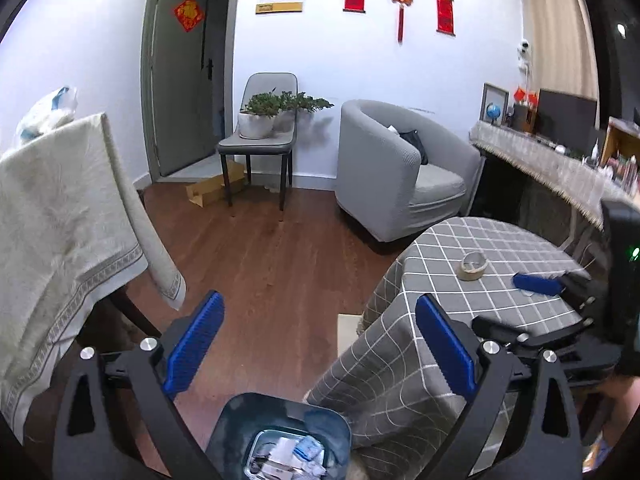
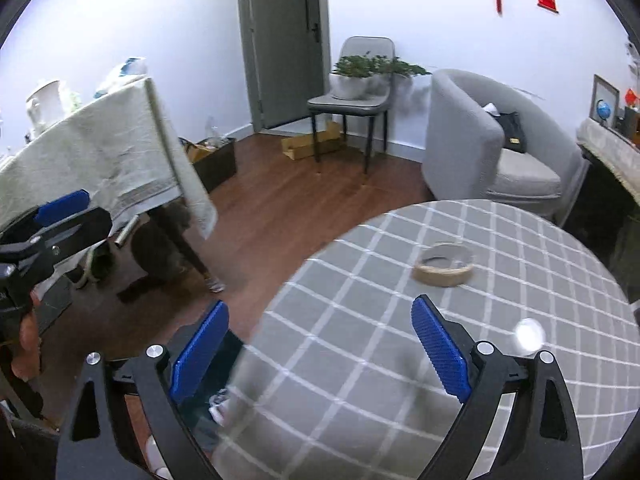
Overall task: Collect trash
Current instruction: 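Move both tools back over the table toward the cap and tape roll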
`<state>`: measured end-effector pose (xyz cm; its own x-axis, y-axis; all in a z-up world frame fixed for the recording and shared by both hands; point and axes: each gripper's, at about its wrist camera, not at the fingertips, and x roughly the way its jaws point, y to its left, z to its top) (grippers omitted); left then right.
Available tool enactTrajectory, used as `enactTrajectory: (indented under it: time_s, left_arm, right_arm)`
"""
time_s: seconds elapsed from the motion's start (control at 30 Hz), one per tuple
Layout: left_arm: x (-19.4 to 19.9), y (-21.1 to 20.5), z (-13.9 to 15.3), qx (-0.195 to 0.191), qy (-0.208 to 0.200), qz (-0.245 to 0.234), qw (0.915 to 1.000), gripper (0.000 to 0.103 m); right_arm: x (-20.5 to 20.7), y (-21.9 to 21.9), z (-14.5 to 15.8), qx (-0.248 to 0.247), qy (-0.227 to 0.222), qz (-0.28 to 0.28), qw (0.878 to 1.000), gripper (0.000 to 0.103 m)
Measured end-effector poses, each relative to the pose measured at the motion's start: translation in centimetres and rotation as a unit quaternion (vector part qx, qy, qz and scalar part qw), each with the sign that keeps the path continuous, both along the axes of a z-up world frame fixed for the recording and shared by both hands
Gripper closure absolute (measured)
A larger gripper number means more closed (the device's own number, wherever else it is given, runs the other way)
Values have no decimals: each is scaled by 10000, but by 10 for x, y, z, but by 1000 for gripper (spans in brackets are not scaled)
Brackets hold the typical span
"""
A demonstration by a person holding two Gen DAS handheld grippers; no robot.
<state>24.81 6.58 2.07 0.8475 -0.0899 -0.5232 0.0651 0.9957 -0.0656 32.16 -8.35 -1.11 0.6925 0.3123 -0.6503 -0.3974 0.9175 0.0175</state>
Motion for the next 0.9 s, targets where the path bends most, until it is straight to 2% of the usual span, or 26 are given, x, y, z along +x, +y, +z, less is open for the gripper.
enactTrajectory:
  time_s: [0.23,0.4,0.57,0.8,0.9]
  left_arm:
    - [24,-17,-9,-107,121,141,9998,5]
    - [32,-29,-10,-346,158,-50,9993,5]
    - [39,-50,-10,-341,65,-312,9989,5]
    - [52,-76,-15,-326,202,-519,9979,5]
    - [57,-86,-18,-158,249,-551,9980,5]
  right_arm:
    - [12,-32,3,28,36,-176,9998,8]
    - [19,-55,-1,-132,88,-390,9991,8]
    - [27,-77,-6,-195,169,-546,9982,8]
    - [34,-106,-14,-183,319,-751,9965,8]
    - [37,-115,-16,-233,340,-796,9960,11]
